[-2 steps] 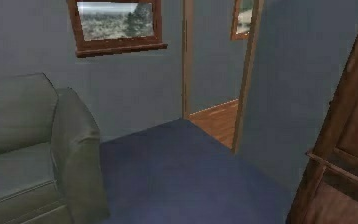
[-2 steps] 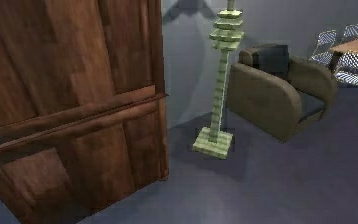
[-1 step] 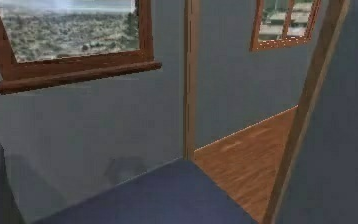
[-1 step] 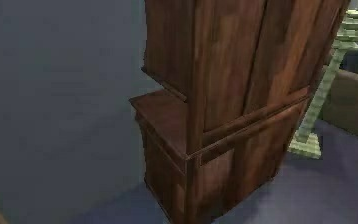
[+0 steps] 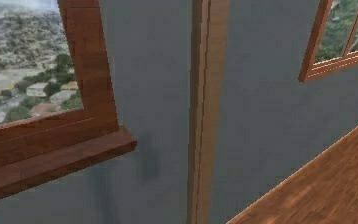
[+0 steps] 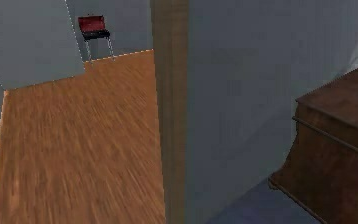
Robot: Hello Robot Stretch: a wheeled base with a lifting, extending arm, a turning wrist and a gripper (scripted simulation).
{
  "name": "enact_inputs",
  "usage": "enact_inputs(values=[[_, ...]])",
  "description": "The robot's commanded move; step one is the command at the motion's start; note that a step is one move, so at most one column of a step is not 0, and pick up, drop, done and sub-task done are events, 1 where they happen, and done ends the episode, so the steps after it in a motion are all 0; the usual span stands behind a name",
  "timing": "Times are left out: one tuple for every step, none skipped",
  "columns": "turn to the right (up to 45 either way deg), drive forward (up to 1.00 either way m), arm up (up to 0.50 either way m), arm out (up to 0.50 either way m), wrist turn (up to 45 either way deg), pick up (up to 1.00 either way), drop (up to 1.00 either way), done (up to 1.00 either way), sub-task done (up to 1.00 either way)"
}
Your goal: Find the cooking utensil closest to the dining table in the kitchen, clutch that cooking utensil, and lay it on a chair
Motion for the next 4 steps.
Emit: enact_inputs(values=[[6.0, 0.00, 0.00, 0.00, 0.0, 0.00, 0.00, 0.00, 0.00], [0.0, 0.25, 0.00, 0.00, 0.0, 0.00, 0.00, 0.00, 0.00], [45.0, 0.00, 0.00, 0.00, 0.0, 0.00, 0.00, 0.00, 0.00], [0.0, 0.60, 0.00, 0.00, 0.0, 0.00, 0.00, 0.00, 0.00]])
